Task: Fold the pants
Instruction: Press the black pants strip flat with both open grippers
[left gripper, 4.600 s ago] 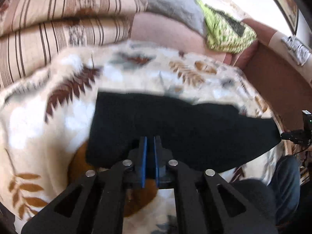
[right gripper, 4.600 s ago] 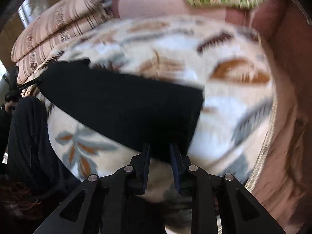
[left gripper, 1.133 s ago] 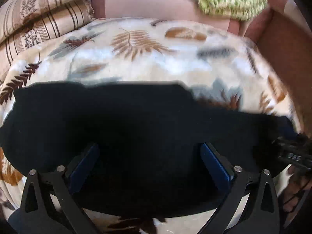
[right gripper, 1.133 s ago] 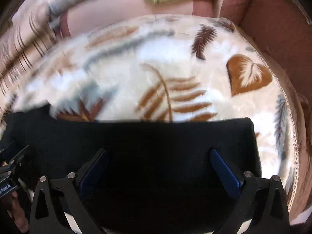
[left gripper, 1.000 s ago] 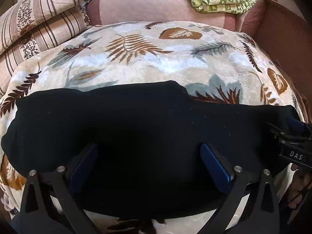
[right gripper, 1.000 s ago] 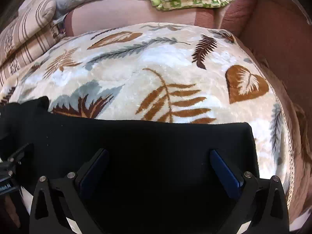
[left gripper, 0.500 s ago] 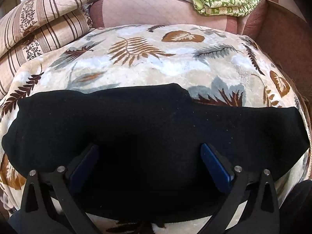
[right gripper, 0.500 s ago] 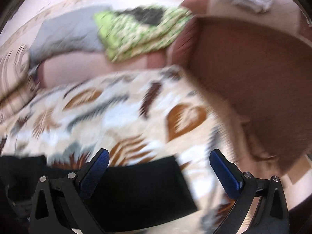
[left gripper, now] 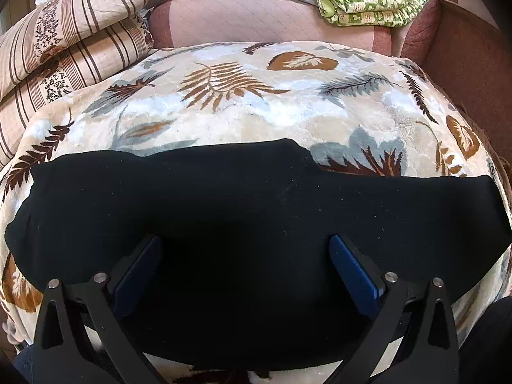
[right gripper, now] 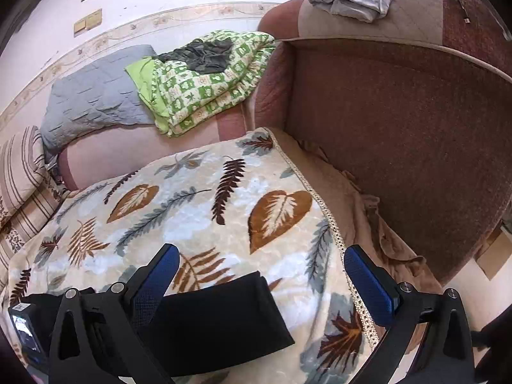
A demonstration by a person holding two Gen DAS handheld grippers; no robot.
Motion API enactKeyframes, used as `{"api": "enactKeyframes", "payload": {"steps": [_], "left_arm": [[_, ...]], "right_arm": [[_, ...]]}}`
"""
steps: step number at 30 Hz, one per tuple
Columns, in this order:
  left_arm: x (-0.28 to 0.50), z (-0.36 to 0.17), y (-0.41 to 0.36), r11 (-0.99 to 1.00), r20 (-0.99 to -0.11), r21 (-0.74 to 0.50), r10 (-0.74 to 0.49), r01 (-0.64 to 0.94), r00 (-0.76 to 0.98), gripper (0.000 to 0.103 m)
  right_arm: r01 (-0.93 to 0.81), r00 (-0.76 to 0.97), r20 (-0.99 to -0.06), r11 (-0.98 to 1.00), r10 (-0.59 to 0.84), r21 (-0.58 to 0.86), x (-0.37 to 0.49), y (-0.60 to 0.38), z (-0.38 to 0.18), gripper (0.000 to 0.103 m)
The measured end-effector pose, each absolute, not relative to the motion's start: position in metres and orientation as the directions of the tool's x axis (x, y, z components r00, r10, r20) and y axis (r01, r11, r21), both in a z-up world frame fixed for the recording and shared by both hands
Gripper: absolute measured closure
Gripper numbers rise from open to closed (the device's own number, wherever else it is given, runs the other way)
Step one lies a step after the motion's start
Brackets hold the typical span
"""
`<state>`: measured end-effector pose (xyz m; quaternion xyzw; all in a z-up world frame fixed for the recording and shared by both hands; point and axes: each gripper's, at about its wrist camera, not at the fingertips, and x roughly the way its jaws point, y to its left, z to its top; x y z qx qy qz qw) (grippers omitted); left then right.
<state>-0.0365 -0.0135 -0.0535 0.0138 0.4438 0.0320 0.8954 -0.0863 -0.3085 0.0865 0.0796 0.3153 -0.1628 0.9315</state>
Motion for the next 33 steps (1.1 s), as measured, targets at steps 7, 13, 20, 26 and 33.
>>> {"api": "enactKeyframes", "payload": {"steps": [7, 13, 20, 26, 33], "left_arm": [[-0.037, -0.054, -0.013, 0.998, -0.794, 0.052, 0.068, -0.045, 0.604, 0.000], [-0.037, -0.053, -0.014, 0.998, -0.794, 0.053, 0.070, -0.046, 0.604, 0.000], [-0.037, -0.053, -0.014, 0.998, -0.794, 0.052, 0.070, -0.046, 0.604, 0.000], [-0.037, -0.054, -0.014, 0.998, -0.794, 0.052, 0.069, -0.046, 0.604, 0.000], [-0.037, -0.054, -0.014, 0.998, -0.794, 0.052, 0.069, -0.046, 0.604, 0.000]], "right_arm": [[0.288, 0.710, -0.698, 0.943, -0.096, 0.164, -0.075, -0.315, 0.074, 0.001], [0.274, 0.684, -0.729, 0.939, -0.039, 0.207, -0.071, -0.313, 0.064, 0.001], [0.265, 0.683, -0.729, 0.941, -0.030, 0.210, -0.072, -0.311, 0.064, 0.001], [0.268, 0.681, -0.731, 0.941, -0.033, 0.207, -0.072, -0.310, 0.064, 0.001], [0.271, 0.684, -0.727, 0.946, -0.060, 0.177, -0.072, -0.307, 0.065, 0.001]]}}
